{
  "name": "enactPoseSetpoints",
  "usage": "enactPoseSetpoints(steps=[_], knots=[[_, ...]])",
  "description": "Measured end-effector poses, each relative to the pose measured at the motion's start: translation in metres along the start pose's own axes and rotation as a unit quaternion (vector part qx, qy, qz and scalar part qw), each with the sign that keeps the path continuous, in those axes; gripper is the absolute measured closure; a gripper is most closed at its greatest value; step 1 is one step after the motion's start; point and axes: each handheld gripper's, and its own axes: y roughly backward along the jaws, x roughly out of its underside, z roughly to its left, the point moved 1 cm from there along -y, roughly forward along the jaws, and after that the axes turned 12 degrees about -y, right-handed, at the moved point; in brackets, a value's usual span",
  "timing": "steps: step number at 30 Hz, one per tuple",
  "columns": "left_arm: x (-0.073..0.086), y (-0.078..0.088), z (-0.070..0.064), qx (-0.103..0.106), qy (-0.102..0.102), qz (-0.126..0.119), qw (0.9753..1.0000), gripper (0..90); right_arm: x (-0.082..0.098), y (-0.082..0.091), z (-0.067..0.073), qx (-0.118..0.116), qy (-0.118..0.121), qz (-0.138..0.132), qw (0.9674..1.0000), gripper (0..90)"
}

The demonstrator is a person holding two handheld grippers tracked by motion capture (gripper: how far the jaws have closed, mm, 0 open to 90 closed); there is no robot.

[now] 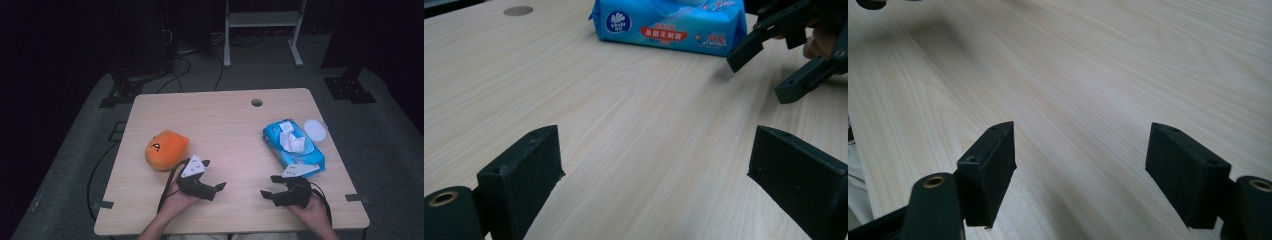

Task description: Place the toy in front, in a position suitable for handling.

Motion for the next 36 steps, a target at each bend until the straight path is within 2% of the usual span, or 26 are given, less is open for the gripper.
enactPoseSetpoints(steps=[6,12,15,16,17,19,20,21,22,26,31,33,36], knots=[[-0.007,0.008,0.006,-0.017,-0.003,-0.01,0.9998,6.6,0.0,0.001,-0.003,-0.001,-0.006,-0.001,1.0,27.0],[-0.012,0.029,0.019,-0.043,0.004,-0.031,0.9986,6.6,0.0,0.002,0.001,0.002,-0.001,-0.003,1.0,27.5],[-0.014,0.042,0.027,-0.059,0.003,-0.039,0.9975,6.7,-0.001,0.001,0.005,0.005,0.003,0.0,1.0,27.6],[-0.015,0.05,0.033,-0.071,0.009,-0.048,0.9963,6.7,-0.001,0.0,0.005,0.005,0.003,0.001,1.0,27.6],[-0.015,0.05,0.033,-0.071,0.009,-0.048,0.9963,6.7,-0.001,0.0,0.005,0.005,0.003,0.001,1.0,27.6],[-0.014,0.063,0.044,-0.095,0.016,-0.056,0.9938,6.7,0.0,-0.001,0.006,0.008,0.006,0.005,0.9999,27.5],[-0.014,0.063,0.044,-0.095,0.016,-0.056,0.9938,6.7,0.0,-0.002,0.006,0.008,0.005,0.005,0.9999,27.6],[-0.011,0.071,0.051,-0.113,0.023,-0.057,0.9917,6.7,0.0,-0.002,0.006,0.008,0.005,0.005,0.9999,27.6],[-0.011,0.071,0.051,-0.113,0.023,-0.057,0.9917,6.7,0.0,-0.002,0.006,0.008,0.005,0.005,0.9999,27.6],[-0.002,0.085,0.067,-0.15,0.039,-0.06,0.9862,6.7,0.0,-0.001,0.006,0.008,0.006,0.003,0.9999,27.6],[0.014,0.101,0.087,-0.192,0.066,-0.055,0.9776,6.7,0.0,-0.002,0.006,0.007,0.006,0.007,0.9999,27.6],[0.022,0.107,0.094,-0.204,0.078,-0.054,0.9743,6.7,0.0,-0.002,0.006,0.007,0.006,0.008,0.9999,27.6],[0.033,0.111,0.102,-0.214,0.096,-0.049,0.9707,6.7,0.0,-0.002,0.006,0.006,0.006,0.009,0.9999,27.6]])
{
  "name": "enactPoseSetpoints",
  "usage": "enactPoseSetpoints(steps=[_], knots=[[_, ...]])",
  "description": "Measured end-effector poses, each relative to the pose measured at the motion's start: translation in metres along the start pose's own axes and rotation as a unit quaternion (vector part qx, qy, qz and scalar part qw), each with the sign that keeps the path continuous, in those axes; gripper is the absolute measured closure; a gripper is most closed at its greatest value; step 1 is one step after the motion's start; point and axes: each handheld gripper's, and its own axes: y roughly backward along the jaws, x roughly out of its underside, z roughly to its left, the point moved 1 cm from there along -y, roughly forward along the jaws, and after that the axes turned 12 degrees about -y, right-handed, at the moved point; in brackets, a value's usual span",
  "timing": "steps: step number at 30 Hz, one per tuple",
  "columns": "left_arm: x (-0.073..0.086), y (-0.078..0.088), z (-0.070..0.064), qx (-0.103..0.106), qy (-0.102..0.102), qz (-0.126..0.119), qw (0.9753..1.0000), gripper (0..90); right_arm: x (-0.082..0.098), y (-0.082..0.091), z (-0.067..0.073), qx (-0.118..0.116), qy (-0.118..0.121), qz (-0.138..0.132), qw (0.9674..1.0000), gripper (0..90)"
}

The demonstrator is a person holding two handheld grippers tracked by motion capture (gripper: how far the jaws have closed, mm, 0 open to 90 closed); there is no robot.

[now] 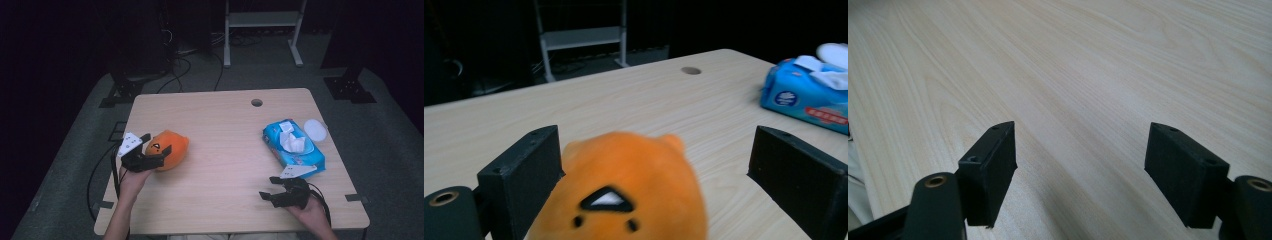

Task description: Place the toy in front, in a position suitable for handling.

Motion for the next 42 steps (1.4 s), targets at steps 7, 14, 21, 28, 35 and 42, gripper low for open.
enactPoseSetpoints(steps=[7,14,21,28,35,42], knots=[[0.019,-0.007,0.01,-0.009,0.021,0.026,0.9994,6.7,0.0,-0.001,0.001,-0.003,0.003,0.001,1.0,27.8],[0.038,-0.021,0.011,0.004,0.044,0.076,0.9961,6.7,0.0,-0.003,0.003,-0.005,0.008,0.007,0.9999,28.0],[0.032,-0.02,0.003,0.004,0.003,0.094,0.9955,34.4,0.001,-0.004,0.004,-0.005,0.007,0.008,0.9999,28.0],[0.027,-0.014,0.004,0.003,0.018,0.06,0.998,45.9,0.0,-0.002,0.003,-0.005,0.009,0.005,0.9999,28.2],[0.007,-0.007,-0.011,0.02,0.006,0.017,0.9996,46.5,-0.001,0.0,0.003,-0.005,0.007,0.0,1.0,28.4],[-0.014,-0.017,-0.056,0.1,-0.014,-0.012,0.9948,46.3,-0.005,0.013,0.002,0.022,0.016,-0.027,0.9993,28.6]])
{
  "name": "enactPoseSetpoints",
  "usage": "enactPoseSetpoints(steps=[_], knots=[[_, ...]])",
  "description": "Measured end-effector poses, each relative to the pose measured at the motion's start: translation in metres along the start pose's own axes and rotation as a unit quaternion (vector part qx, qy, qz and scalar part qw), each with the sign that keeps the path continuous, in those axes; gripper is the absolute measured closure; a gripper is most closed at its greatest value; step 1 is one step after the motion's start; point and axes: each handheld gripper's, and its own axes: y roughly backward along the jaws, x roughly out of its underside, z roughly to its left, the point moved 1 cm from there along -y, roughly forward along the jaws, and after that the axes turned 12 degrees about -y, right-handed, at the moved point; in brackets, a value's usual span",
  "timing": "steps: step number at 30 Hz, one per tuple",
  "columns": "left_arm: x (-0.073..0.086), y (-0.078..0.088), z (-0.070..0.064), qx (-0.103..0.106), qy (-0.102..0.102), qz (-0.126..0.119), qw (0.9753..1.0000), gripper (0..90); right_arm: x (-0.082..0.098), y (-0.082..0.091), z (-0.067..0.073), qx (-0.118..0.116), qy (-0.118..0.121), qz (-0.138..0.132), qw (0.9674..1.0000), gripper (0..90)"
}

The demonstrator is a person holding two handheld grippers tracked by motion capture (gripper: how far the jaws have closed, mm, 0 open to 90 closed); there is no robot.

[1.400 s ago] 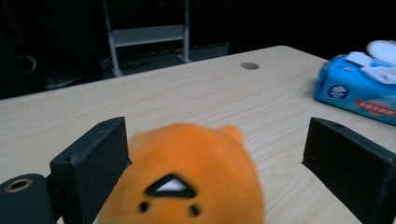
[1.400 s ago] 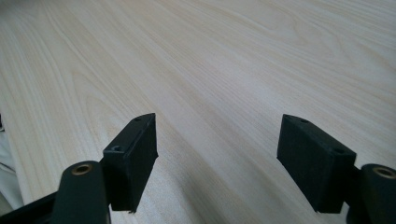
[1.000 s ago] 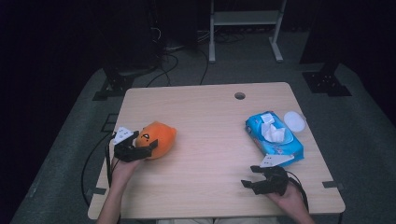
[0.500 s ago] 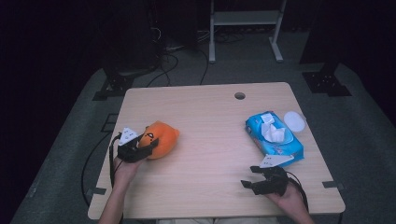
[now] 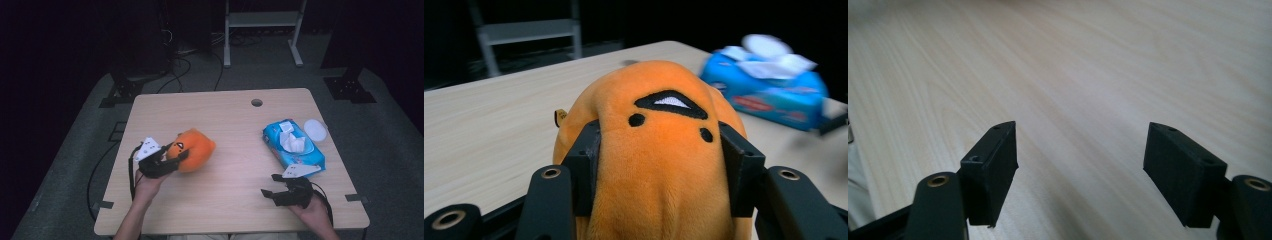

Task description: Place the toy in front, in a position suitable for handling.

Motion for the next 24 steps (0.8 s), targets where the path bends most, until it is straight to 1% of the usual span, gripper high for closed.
enactPoseSetpoints(steps=[2,3,5,6,7,9,10,11,12,14,15,16,17,18,19,20,21,22,23,24], knots=[[-0.003,-0.008,-0.013,0.027,-0.006,-0.001,0.9996,46.3,-0.003,0.008,-0.001,0.007,0.0,-0.021,0.9998,28.8],[-0.004,-0.013,-0.021,0.039,-0.009,0.0,0.9992,46.3,-0.003,0.008,-0.001,0.007,0.0,-0.021,0.9998,28.8],[-0.006,-0.023,-0.035,0.065,-0.014,0.003,0.9978,46.3,-0.009,0.018,-0.003,0.017,0.001,-0.045,0.9988,28.8],[-0.006,-0.028,-0.042,0.078,-0.015,0.004,0.9968,46.2,-0.016,0.029,-0.006,0.033,0.002,-0.073,0.9968,28.8],[-0.007,-0.032,-0.049,0.089,-0.021,0.006,0.9958,46.2,-0.019,0.035,-0.008,0.046,0.006,-0.084,0.9954,28.9],[-0.008,-0.041,-0.062,0.108,-0.035,0.009,0.9935,46.2,-0.025,0.044,-0.015,0.072,0.005,-0.101,0.9923,29.1],[-0.008,-0.044,-0.068,0.116,-0.043,0.011,0.9922,46.2,-0.025,0.044,-0.015,0.072,0.005,-0.101,0.9923,29.1],[-0.008,-0.048,-0.072,0.124,-0.049,0.013,0.991,46.2,-0.032,0.052,-0.023,0.09,0.0,-0.12,0.9886,29.4],[-0.008,-0.05,-0.076,0.131,-0.052,0.015,0.9899,46.2,-0.032,0.052,-0.023,0.09,0.0,-0.12,0.9886,29.4],[-0.007,-0.055,-0.083,0.142,-0.058,0.016,0.988,46.2,-0.037,0.056,-0.033,0.114,-0.005,-0.134,0.9844,29.4],[-0.006,-0.057,-0.085,0.145,-0.059,0.016,0.9875,46.2,-0.042,0.055,-0.044,0.132,-0.011,-0.133,0.9822,29.6],[-0.004,-0.058,-0.087,0.148,-0.061,0.018,0.9869,46.2,-0.042,0.055,-0.044,0.132,-0.011,-0.133,0.9822,29.6],[-0.003,-0.059,-0.088,0.152,-0.061,0.019,0.9863,46.1,-0.044,0.052,-0.049,0.143,-0.012,-0.129,0.9812,29.8],[-0.002,-0.061,-0.089,0.154,-0.064,0.021,0.9858,46.1,-0.046,0.049,-0.055,0.151,-0.014,-0.126,0.9803,30.2],[0.0,-0.062,-0.09,0.154,-0.064,0.022,0.9858,46.0,-0.049,0.042,-0.066,0.164,-0.021,-0.119,0.9791,30.5],[0.0,-0.063,-0.09,0.154,-0.066,0.024,0.9855,46.0,-0.049,0.042,-0.066,0.164,-0.021,-0.119,0.9791,30.5],[0.001,-0.064,-0.09,0.154,-0.069,0.025,0.9854,45.9,-0.05,0.039,-0.069,0.168,-0.022,-0.116,0.9786,30.6],[0.003,-0.065,-0.09,0.153,-0.071,0.025,0.9853,45.6,-0.052,0.033,-0.076,0.176,-0.027,-0.111,0.9777,31.1],[0.005,-0.067,-0.09,0.155,-0.071,0.025,0.9851,45.6,-0.052,0.033,-0.076,0.176,-0.027,-0.111,0.9777,31.1],[0.006,-0.067,-0.089,0.155,-0.067,0.022,0.9854,45.4,-0.053,0.031,-0.079,0.177,-0.031,-0.109,0.9776,32.1]])
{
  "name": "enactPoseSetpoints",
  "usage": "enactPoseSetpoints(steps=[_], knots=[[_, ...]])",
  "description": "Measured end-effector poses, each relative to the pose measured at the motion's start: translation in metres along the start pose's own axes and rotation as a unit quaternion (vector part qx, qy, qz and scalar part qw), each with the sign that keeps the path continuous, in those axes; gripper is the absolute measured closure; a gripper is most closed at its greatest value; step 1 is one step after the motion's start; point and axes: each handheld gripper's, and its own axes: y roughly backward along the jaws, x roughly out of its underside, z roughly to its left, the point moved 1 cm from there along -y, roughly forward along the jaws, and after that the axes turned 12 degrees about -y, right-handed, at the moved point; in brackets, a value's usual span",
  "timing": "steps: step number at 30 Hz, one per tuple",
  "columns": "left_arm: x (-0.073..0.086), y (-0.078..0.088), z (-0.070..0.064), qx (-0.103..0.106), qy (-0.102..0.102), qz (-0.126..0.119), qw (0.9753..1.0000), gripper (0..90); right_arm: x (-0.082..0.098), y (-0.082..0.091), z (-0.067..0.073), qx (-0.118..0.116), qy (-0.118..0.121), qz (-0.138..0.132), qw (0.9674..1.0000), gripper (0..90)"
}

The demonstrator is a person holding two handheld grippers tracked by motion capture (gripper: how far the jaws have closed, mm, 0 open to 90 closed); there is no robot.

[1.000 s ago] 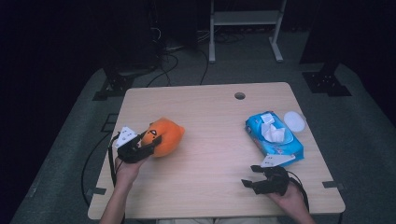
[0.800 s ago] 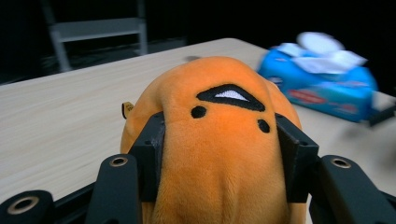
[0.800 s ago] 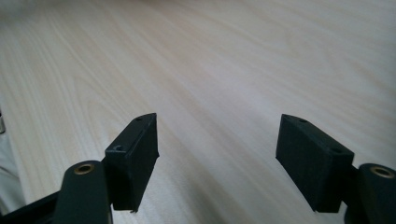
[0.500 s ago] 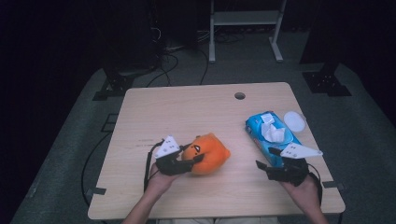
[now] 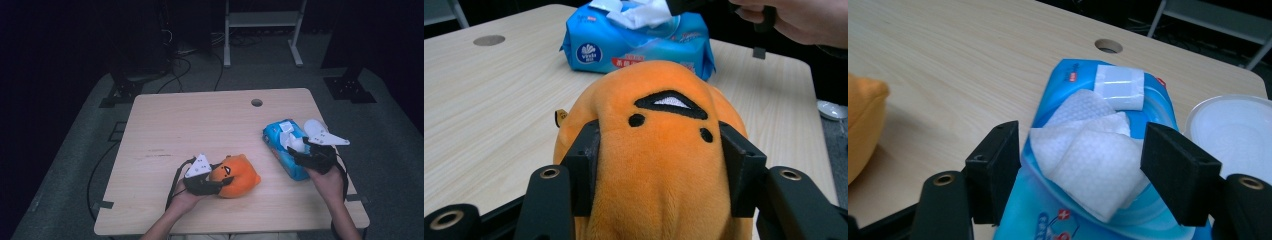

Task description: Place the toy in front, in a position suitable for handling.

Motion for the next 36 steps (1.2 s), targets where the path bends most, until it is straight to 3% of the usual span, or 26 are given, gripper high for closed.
enactPoseSetpoints(steps=[5,8,12,14,18,22,23,27,28,31,32,34,35,36], knots=[[0.003,0.0,-0.002,0.005,-0.018,0.003,0.9998,39.9,0.001,-0.014,-0.01,0.024,-0.018,0.007,0.9995,40.0],[0.004,-0.001,-0.003,0.009,-0.019,0.004,0.9998,38.5,0.001,-0.016,-0.012,0.025,-0.025,0.011,0.9993,40.2],[0.005,-0.001,-0.003,0.012,-0.02,0.005,0.9997,36.4,0.001,-0.022,-0.01,0.036,-0.014,0.02,0.999,42.3],[0.005,-0.001,-0.003,0.014,-0.025,0.007,0.9996,36.0,0.0,-0.025,-0.01,0.048,-0.013,0.026,0.9984,47.5],[0.006,0.0,-0.003,0.014,-0.026,0.009,0.9995,34.9,0.0,-0.027,-0.011,0.063,-0.005,0.043,0.9971,69.4],[0.007,0.001,-0.002,0.011,-0.027,0.011,0.9995,33.7,-0.001,-0.024,-0.014,0.05,-0.01,0.049,0.9975,79.7],[0.007,0.001,-0.001,0.01,-0.028,0.012,0.9995,33.2,-0.004,-0.021,-0.016,0.034,-0.025,0.044,0.9982,81.2],[0.007,0.001,-0.001,0.008,-0.032,0.014,0.9993,32.3,-0.008,-0.014,-0.017,0.006,-0.049,0.029,0.9983,82.2],[0.007,0.001,-0.002,0.009,-0.033,0.014,0.9993,31.8,-0.014,-0.005,-0.016,-0.015,-0.06,0.014,0.998,82.5],[0.008,0.002,-0.001,0.008,-0.033,0.014,0.9993,31.3,-0.02,0.004,-0.013,-0.029,-0.06,-0.002,0.9978,82.6],[0.009,0.002,-0.001,0.007,-0.032,0.014,0.9994,30.7,-0.028,0.015,-0.009,-0.049,-0.055,-0.016,0.9971,82.5],[0.009,0.003,0.0,0.007,-0.033,0.016,0.9993,30.0,-0.031,0.021,-0.006,-0.062,-0.055,-0.018,0.9964,82.5],[0.01,0.004,0.001,0.007,-0.032,0.016,0.9993,29.8,-0.034,0.031,0.002,-0.085,-0.046,-0.022,0.995,82.4],[0.01,0.004,0.001,0.007,-0.03,0.016,0.9994,29.8,-0.034,0.031,0.002,-0.085,-0.046,-0.022,0.995,82.4]])
